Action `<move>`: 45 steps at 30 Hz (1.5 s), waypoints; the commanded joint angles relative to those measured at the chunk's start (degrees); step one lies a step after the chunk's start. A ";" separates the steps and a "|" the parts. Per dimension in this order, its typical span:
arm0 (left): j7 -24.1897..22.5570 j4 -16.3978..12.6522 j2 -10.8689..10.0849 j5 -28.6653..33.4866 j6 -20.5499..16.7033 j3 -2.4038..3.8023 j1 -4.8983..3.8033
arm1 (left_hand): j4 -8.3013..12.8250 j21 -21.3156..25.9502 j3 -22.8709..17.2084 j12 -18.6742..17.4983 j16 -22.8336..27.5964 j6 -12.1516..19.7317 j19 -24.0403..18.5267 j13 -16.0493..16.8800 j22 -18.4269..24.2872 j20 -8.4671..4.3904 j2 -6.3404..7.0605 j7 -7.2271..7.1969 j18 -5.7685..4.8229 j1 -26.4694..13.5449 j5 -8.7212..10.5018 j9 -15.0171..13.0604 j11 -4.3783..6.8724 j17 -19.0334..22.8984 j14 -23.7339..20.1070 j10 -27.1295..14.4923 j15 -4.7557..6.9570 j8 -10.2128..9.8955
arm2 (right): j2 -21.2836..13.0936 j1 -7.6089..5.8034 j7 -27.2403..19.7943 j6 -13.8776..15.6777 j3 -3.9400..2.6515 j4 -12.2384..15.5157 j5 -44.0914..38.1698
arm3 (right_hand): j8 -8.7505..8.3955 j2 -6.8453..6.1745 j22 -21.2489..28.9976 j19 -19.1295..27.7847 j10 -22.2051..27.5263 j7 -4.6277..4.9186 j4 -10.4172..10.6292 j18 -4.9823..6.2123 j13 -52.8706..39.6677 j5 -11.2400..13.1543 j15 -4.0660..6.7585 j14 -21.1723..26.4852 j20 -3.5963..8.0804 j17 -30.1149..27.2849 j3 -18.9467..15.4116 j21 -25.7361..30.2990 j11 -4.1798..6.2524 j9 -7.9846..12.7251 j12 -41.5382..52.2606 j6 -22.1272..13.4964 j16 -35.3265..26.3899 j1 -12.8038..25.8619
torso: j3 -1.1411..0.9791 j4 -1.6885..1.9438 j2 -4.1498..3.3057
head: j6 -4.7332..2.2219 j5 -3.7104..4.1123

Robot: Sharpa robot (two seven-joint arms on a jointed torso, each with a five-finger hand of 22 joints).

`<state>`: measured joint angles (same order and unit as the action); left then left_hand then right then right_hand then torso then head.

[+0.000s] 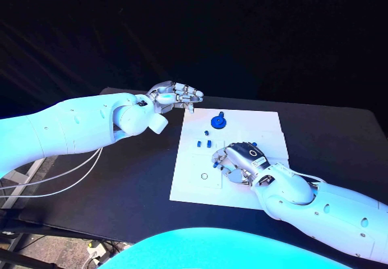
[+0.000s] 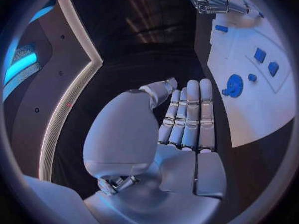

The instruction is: Assemble the parts on the task board

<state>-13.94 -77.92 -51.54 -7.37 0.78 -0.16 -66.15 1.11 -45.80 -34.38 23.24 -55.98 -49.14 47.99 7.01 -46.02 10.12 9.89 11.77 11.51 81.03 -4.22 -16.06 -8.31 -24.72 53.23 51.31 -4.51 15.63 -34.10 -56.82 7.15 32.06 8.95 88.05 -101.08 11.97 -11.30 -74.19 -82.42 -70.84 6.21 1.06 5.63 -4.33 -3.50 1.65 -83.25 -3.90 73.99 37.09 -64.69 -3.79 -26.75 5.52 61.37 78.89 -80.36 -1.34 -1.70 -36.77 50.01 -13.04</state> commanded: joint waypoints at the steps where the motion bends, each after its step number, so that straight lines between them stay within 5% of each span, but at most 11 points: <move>1: -0.02 -0.09 0.04 0.09 0.19 0.05 -0.03 | 0.14 0.88 1.05 -0.62 0.94 0.21 -0.41 -0.69 0.57 -0.38 -0.30 0.45 -1.01 -0.69 -1.32 -0.83 -0.53 0.69 0.07 -0.18 -0.02 0.04 | 0.10 0.04 0.09 -0.63 0.01 0.06 -0.20 | 1.50 1.65 -7.33 -1.47 -3.48 0.59 -1.63 -1.27 -2.35 -0.59 0.11 -3.80 -0.03 1.09 2.35 -0.65 1.04 -1.70 0.69 1.31 0.11 1.85 | 0.00 -0.01 -0.01 | -0.01 -0.05; 16: 0.11 -0.14 -0.02 0.11 0.06 0.05 -0.04 | 0.14 0.93 1.07 -0.67 0.97 0.25 -0.40 -0.73 0.61 -0.37 -0.32 0.47 -1.00 -0.69 -1.32 -0.82 -0.55 0.72 0.06 -0.25 -0.03 0.01 | 0.58 0.04 -0.12 -3.03 0.15 -0.18 -0.19 | 1.34 1.28 -7.36 -1.31 -2.75 0.71 -1.78 -1.24 -2.36 -0.45 -0.15 -3.79 -0.21 1.04 1.49 -0.28 0.77 -1.99 -0.27 0.79 0.19 3.70 | 0.05 0.00 -0.01 | -0.01 -0.05; 23: 0.30 -0.19 -0.08 0.15 0.08 0.05 -0.04 | 0.15 0.97 1.07 -0.70 0.99 0.30 -0.38 -0.75 0.65 -0.36 -0.35 0.49 -1.00 -0.67 -1.32 -0.81 -0.57 0.74 0.06 -0.29 -0.04 -0.02 | 0.45 0.03 0.67 -2.89 0.17 -0.36 0.20 | -1.61 -0.62 -6.26 -0.12 2.87 1.88 -1.17 -0.75 -1.41 -0.53 -1.57 -3.61 -1.28 0.71 0.60 3.50 -0.96 -0.80 -2.03 -3.62 0.20 6.60 | 0.03 -0.01 0.00 | -0.01 0.09; 30: 0.40 -0.19 -0.14 0.15 0.19 0.05 -0.04 | 0.15 0.98 1.07 -0.70 0.99 0.30 -0.38 -0.75 0.65 -0.36 -0.35 0.50 -1.00 -0.68 -1.31 -0.81 -0.57 0.74 0.06 -0.29 -0.04 -0.02 | -0.17 0.03 1.02 -1.41 0.18 0.13 0.30 | -2.45 -1.30 -5.38 0.71 6.52 2.12 -1.75 -0.27 -0.94 -0.48 -2.12 -3.01 -1.91 -0.78 0.43 6.33 -1.63 -0.40 -1.64 -4.59 -0.76 6.52 | -0.03 -0.01 0.01 | -0.01 0.21; 41: 0.55 -0.25 -0.47 0.16 0.28 0.05 -0.04 | 0.11 1.03 1.10 -0.70 1.01 0.30 -0.38 -0.76 0.68 -0.34 -0.38 0.51 -1.01 -0.73 -1.28 -0.81 -0.59 0.76 0.04 -0.29 -0.07 -0.03 | -4.09 -1.11 1.46 0.13 0.05 4.26 0.38 | -3.60 -1.95 -4.55 1.35 10.06 1.20 -1.88 0.11 -0.82 -0.44 -2.64 -2.44 -2.45 -1.96 -0.75 8.77 -2.23 0.08 -0.86 -6.24 -1.44 6.84 | 0.01 -0.11 0.08 | -0.01 0.60; 45: 0.50 -0.31 -0.67 0.17 0.34 0.04 -0.03 | 0.08 1.06 1.13 -0.70 1.00 0.31 -0.36 -0.77 0.71 -0.33 -0.40 0.51 -1.01 -0.76 -1.24 -0.81 -0.59 0.76 0.06 -0.29 -0.08 -0.03 | -6.95 -2.64 2.25 -1.14 -0.33 6.63 1.62 | -3.64 -2.05 -4.61 1.28 10.29 1.09 -1.80 0.07 -0.85 -0.45 -2.66 -2.48 -2.49 -1.79 -1.05 8.57 -2.23 0.10 -0.65 -6.28 -1.29 6.95 | 0.04 -0.06 0.08 | -0.01 1.46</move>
<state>-13.34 -78.05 -52.19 -7.28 0.90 -0.16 -66.16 1.11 -45.80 -34.38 23.23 -55.97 -49.13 47.99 6.97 -45.98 10.12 9.89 11.78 11.51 81.03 -4.22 -16.06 -8.32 -24.68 53.23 51.30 -4.51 15.63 -40.57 -59.10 9.06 31.54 8.74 94.11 -99.94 9.28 -12.89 -74.19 -81.24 -62.21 7.34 -0.10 5.72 -5.39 -3.54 -0.43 -84.04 -6.06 72.40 37.00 -57.01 -5.84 -26.94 4.24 55.29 77.78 -73.67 -1.34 -1.79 -36.69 50.01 -12.06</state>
